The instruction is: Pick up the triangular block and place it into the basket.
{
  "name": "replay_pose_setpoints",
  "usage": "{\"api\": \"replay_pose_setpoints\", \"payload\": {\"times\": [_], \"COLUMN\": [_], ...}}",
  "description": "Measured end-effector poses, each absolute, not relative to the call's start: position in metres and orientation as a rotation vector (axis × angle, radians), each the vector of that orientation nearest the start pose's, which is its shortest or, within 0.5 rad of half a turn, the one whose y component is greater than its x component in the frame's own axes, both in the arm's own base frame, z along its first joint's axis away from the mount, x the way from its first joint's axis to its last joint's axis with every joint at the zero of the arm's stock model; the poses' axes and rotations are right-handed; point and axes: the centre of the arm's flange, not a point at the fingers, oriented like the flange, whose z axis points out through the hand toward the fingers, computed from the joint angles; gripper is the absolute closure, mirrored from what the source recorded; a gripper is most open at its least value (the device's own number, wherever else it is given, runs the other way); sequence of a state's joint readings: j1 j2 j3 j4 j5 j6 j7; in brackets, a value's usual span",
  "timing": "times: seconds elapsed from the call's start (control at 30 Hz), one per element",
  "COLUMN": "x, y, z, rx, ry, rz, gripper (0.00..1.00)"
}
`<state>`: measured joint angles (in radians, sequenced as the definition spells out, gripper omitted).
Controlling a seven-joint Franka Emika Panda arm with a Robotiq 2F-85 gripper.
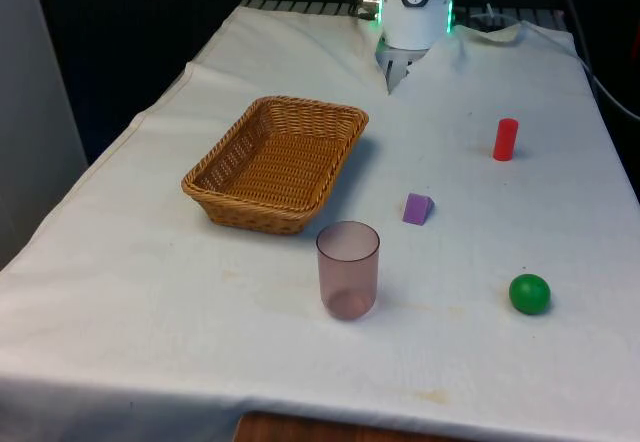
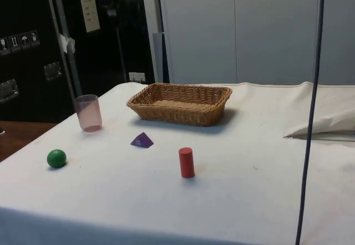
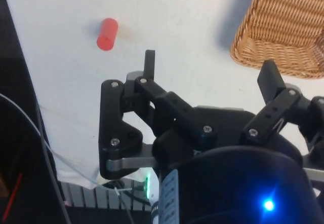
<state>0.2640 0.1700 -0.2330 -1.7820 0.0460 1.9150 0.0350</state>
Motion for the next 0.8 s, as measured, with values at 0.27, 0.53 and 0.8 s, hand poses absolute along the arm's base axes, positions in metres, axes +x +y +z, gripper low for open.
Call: {"api": "replay_pose_setpoints", "payload": {"times": [0.27,0.53,0.8], "x": [0.608,0.607,0.607], "y": [0.032,0.038,0.044], "z": [0.443,0.425,0.408], "rx": [-3.136,-3.132,-3.129], "ry": [0.092,0.154,0.199], "rz": [0.041,0.003,-0.039], "gripper": [0.00,0.00,0.00]}}
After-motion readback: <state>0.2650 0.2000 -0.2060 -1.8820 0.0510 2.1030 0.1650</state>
